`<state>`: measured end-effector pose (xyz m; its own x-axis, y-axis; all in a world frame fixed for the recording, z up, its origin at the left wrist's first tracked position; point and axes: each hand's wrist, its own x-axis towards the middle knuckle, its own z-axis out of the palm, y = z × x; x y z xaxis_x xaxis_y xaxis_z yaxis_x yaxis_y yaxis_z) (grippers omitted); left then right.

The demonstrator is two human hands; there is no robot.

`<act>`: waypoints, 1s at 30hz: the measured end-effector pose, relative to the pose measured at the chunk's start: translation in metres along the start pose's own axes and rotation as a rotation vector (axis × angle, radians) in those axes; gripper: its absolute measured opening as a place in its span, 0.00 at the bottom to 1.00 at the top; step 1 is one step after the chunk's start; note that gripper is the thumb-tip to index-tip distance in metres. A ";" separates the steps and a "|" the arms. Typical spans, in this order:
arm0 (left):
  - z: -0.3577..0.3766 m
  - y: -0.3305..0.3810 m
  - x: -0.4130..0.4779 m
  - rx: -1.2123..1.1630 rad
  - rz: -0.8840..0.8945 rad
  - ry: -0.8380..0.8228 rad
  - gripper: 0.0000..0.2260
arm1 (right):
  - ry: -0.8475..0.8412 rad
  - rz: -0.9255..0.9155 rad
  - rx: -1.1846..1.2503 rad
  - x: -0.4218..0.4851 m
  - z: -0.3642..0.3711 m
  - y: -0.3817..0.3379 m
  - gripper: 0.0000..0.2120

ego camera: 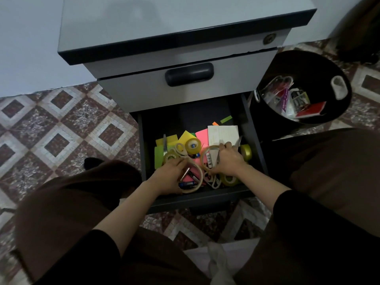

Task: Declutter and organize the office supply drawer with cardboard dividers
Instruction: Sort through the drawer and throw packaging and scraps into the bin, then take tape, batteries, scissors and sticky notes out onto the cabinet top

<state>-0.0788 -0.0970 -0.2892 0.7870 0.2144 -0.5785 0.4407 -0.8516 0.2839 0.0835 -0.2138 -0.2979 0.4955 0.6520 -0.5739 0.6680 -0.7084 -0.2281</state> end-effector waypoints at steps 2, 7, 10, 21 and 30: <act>0.003 -0.001 0.004 0.025 -0.001 0.016 0.46 | 0.003 -0.003 -0.006 0.000 0.000 0.000 0.49; 0.008 -0.005 0.008 0.142 0.057 0.046 0.45 | 0.012 -0.009 -0.021 0.000 0.001 0.002 0.49; 0.007 -0.007 0.011 0.151 0.066 0.064 0.47 | 0.016 -0.013 -0.010 0.000 0.002 0.002 0.49; -0.015 -0.004 -0.001 -0.132 -0.064 0.153 0.46 | 0.039 0.006 0.108 0.000 -0.002 0.004 0.45; -0.053 0.008 -0.031 -0.310 -0.099 0.274 0.42 | 0.157 -0.025 0.295 -0.017 -0.022 0.001 0.46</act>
<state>-0.0763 -0.0852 -0.2282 0.8016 0.4427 -0.4018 0.5960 -0.6450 0.4783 0.0884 -0.2195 -0.2714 0.5763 0.6873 -0.4422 0.5024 -0.7247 -0.4716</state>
